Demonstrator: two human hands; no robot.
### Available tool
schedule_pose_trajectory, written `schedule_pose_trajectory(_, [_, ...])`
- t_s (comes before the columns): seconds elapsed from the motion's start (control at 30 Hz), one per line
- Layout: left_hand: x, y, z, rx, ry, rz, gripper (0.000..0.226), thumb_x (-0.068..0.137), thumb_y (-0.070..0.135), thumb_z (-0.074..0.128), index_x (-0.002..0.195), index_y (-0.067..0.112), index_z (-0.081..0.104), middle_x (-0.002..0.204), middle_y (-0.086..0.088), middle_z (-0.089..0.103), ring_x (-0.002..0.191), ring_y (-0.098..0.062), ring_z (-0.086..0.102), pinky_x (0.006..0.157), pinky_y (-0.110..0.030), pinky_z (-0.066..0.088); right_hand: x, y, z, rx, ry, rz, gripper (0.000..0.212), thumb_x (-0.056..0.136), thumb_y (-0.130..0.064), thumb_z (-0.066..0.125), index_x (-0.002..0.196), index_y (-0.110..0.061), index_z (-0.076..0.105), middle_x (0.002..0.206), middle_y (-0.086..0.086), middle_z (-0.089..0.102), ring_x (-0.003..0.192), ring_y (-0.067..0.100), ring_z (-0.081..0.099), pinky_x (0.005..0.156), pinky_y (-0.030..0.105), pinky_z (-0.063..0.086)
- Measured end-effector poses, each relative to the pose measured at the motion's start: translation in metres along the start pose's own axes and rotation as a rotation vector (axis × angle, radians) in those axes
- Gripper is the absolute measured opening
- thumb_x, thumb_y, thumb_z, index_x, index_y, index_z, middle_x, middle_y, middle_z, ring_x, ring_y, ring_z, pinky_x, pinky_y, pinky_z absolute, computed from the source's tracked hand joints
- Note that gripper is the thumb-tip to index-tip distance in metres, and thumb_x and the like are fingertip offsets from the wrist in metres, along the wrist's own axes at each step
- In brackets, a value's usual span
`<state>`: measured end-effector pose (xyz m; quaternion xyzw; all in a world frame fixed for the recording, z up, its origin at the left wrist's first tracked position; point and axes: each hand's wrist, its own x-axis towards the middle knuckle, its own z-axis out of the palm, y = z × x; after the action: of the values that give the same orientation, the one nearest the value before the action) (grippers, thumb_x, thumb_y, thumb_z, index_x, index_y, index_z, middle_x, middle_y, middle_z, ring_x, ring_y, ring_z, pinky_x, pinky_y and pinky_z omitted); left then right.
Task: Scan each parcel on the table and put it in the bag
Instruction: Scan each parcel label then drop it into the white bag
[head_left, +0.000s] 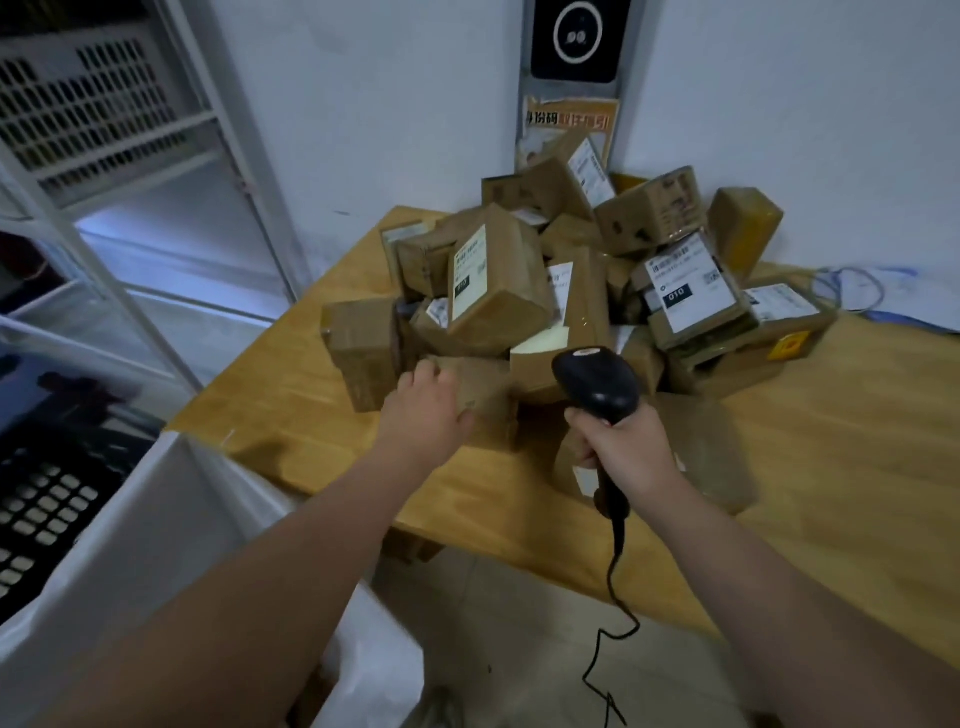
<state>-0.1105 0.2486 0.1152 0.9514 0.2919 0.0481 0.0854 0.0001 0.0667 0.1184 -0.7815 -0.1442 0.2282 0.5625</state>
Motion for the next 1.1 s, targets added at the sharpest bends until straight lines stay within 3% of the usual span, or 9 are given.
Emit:
schedule_pose_trajectory(0.1, [0.036,-0.011,-0.012,0.0,0.0,0.004,0.054,0.097,0.041,0.047,0.142,0.013,0.035,0.135,-0.012,0.04,0.122,-0.033,0.04,0.095,-0.042,0.043,0.023,-0.029,0.01,0.084,0.044,-0.021,0.024,0.086,-0.023,0.072,0.1,-0.004,0.064,0.068,0.005,0.064,0.06,0.014,0.062,0.059,0.026,0.052])
schedule_pose_trajectory(0.17, [0.061,-0.017,-0.017,-0.102,0.006,-0.031,0.055,0.097,0.044,0.045,0.142,0.012,0.036,0.136,-0.014,0.04,0.123,-0.034,0.041,0.098,-0.043,0.042,0.041,-0.054,0.019,0.157,0.06,-0.038,0.034,0.084,-0.029,0.074,0.109,-0.009,0.063,0.077,0.002,0.065,0.069,0.013,0.063,0.064,0.025,0.05])
schedule_pose_trajectory(0.3, [0.113,-0.027,-0.02,-0.621,-0.058,-0.306,0.06,0.097,0.046,0.046,0.146,0.012,0.035,0.145,-0.016,0.032,0.128,-0.035,0.04,0.099,-0.039,0.038,0.092,-0.098,0.04,0.123,0.087,-0.104,0.04,0.077,-0.04,0.078,0.109,-0.021,0.062,0.1,-0.004,0.067,0.102,0.016,0.061,0.091,0.032,0.047])
schedule_pose_trajectory(0.43, [0.145,-0.038,-0.009,-1.064,-0.2,-0.503,0.067,0.094,0.056,0.046,0.147,0.015,0.036,0.145,-0.01,0.043,0.127,-0.031,0.046,0.105,-0.044,0.04,0.13,-0.107,0.064,-0.074,0.093,-0.046,0.066,0.074,-0.044,0.08,0.128,-0.013,0.057,0.12,0.004,0.065,0.113,0.02,0.058,0.091,0.031,0.045])
schedule_pose_trajectory(0.6, [0.15,-0.033,0.005,-1.322,-0.288,-0.459,0.048,0.097,0.036,0.053,0.139,0.015,0.043,0.128,-0.007,0.056,0.117,-0.025,0.055,0.103,-0.044,0.046,0.139,-0.095,0.077,-0.038,0.044,-0.052,0.051,0.077,-0.03,0.081,0.12,-0.016,0.059,0.122,0.001,0.065,0.115,0.016,0.058,0.088,0.026,0.046])
schedule_pose_trajectory(0.73, [0.14,-0.027,0.009,-1.477,-0.202,-0.403,0.044,0.095,0.023,0.059,0.136,0.02,0.042,0.118,-0.001,0.058,0.113,-0.024,0.059,0.094,-0.036,0.052,0.134,-0.085,0.075,0.124,0.154,-0.045,0.068,0.071,-0.022,0.085,0.131,-0.015,0.053,0.125,-0.001,0.064,0.118,0.015,0.058,0.095,0.03,0.05])
schedule_pose_trajectory(0.9, [0.113,-0.022,0.003,-1.591,-0.196,-0.273,0.036,0.091,0.019,0.064,0.122,0.028,0.049,0.111,0.003,0.066,0.105,-0.014,0.063,0.085,-0.026,0.051,0.103,-0.071,0.05,0.386,0.155,-0.11,0.053,0.077,-0.01,0.08,0.125,-0.014,0.059,0.114,-0.002,0.07,0.106,0.008,0.066,0.081,0.018,0.055])
schedule_pose_trajectory(1.0, [0.109,-0.02,-0.005,-1.669,-0.28,-0.249,0.027,0.092,0.024,0.061,0.117,0.029,0.05,0.108,0.002,0.071,0.103,-0.015,0.065,0.083,-0.029,0.049,0.086,-0.059,0.033,0.48,0.087,-0.096,0.037,0.081,-0.008,0.074,0.115,-0.019,0.065,0.106,-0.005,0.074,0.102,0.01,0.068,0.092,0.033,0.055])
schedule_pose_trajectory(1.1, [0.107,-0.017,-0.015,-1.704,-0.368,-0.217,0.045,0.089,0.03,0.061,0.13,0.026,0.041,0.109,-0.001,0.068,0.099,-0.019,0.063,0.079,-0.035,0.048,0.074,-0.049,0.021,0.524,0.021,-0.062,0.033,0.083,-0.006,0.071,0.11,-0.024,0.065,0.106,-0.003,0.074,0.106,0.017,0.067,0.092,0.042,0.054])
